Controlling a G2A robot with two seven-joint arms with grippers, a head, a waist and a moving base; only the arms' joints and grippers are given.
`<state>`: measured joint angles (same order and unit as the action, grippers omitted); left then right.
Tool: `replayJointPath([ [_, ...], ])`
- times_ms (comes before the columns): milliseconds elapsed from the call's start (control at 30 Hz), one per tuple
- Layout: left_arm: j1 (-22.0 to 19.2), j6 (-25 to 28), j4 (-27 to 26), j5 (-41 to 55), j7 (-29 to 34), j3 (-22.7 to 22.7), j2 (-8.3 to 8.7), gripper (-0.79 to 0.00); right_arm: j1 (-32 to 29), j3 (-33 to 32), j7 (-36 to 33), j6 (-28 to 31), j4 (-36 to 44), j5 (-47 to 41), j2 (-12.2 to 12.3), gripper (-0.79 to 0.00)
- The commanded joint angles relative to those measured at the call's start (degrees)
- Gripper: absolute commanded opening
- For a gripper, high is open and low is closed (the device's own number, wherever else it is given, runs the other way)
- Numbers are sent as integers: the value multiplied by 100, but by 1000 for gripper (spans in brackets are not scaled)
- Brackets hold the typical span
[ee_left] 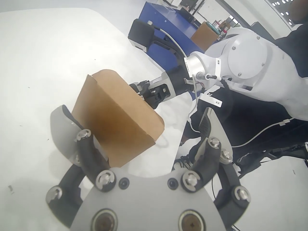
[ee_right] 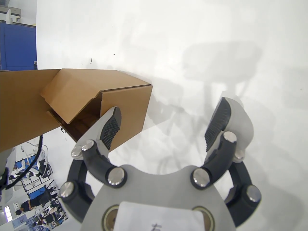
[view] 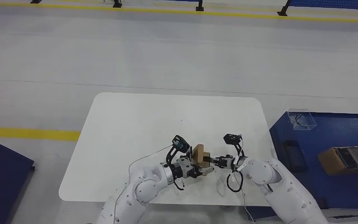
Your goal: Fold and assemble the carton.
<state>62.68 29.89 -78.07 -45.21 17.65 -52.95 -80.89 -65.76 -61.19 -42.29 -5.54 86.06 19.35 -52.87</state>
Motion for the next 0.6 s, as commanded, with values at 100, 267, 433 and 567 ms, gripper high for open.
replayJointPath([
  [100,141,-130,-189,-101,-112,-126,44,0,-103,-318,-236,107,61,-55,65,0],
  [267,293,-204,-481,-326,-261,-189,83,0,-115,-394,-5,-198,8,27,46,0],
  [433,337,-335,-628,-487,-317,-117,82,0,82,-3,189,-414,-167,185,-85,0],
  [567,287,-280,-679,-494,-268,46,56,0,208,182,188,-395,-276,196,-162,0],
])
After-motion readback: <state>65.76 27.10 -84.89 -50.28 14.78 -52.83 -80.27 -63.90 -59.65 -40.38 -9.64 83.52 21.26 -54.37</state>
